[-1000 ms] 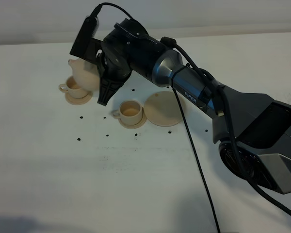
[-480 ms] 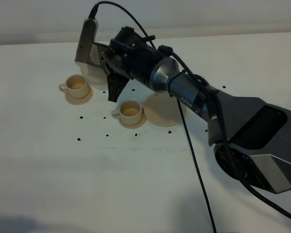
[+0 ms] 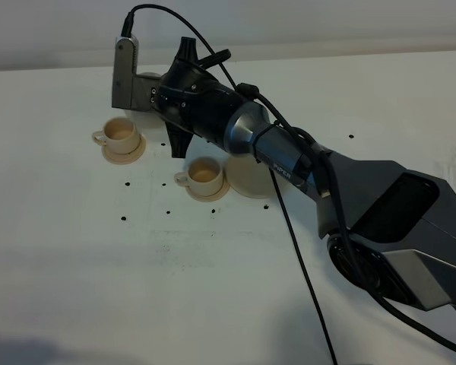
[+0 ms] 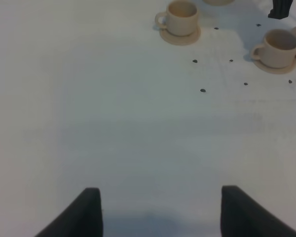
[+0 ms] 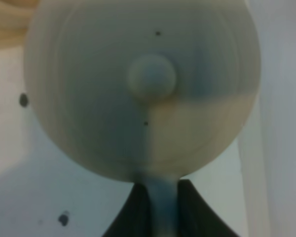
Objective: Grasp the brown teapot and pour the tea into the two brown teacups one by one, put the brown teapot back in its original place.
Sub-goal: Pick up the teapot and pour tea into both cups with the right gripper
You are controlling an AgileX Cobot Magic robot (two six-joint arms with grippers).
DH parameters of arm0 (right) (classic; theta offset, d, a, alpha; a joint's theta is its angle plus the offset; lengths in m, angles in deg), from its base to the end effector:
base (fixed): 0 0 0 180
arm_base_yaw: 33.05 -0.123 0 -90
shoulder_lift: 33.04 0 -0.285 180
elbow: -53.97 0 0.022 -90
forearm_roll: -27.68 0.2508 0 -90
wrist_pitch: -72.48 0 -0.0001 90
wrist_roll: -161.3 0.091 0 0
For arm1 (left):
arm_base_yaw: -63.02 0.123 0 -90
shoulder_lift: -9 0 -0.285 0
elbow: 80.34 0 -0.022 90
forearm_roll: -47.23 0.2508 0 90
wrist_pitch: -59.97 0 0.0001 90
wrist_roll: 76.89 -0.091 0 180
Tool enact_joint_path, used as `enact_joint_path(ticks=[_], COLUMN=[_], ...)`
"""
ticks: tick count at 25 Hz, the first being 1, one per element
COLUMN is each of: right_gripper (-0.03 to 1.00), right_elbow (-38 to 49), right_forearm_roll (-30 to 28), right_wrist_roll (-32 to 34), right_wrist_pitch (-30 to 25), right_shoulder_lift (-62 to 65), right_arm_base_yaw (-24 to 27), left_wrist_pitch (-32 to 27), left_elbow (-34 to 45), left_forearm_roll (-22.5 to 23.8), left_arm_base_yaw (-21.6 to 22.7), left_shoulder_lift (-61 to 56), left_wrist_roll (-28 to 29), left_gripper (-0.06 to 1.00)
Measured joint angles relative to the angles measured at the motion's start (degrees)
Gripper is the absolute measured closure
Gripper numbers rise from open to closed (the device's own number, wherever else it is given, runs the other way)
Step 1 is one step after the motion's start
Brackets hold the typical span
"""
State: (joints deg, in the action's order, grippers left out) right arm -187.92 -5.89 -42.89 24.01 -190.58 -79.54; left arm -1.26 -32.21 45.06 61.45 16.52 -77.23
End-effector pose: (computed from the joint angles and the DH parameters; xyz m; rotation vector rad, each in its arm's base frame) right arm 0.4194 0.3871 0.1666 -1.6163 1.7595 -0.5273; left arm -0.0069 -0.0028 0.2788 0.0362 2.0395 -0.0587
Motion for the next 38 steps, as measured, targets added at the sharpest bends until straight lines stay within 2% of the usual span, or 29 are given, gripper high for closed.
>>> enact_joint_path(ticks=[15, 27, 38], right_gripper=[0.88, 0.88, 0.88], right_elbow=[0.00, 0.00, 0.00], right_forearm_roll=[-5.45, -13.99, -18.88], right_wrist_roll=[-3.58, -3.94, -4.55], right_wrist_pitch=[-0.32, -0.14, 0.09], right_shoulder_lift=[-1.41, -2.73, -2.92], right_arm_base_yaw=[-1.00, -2.82, -2.96], left_wrist_pitch=[0.00, 0.00, 0.00], left_elbow=[0.00, 0.00, 0.00], left_forearm_roll=[0.00, 0.00, 0.00], left_arm_base_yaw=[0.00, 0.00, 0.00], left_shoulder_lift=[0.00, 0.00, 0.00], left_wrist_roll=[0.00, 0.00, 0.00], left_gripper=[0.45, 0.45, 0.45])
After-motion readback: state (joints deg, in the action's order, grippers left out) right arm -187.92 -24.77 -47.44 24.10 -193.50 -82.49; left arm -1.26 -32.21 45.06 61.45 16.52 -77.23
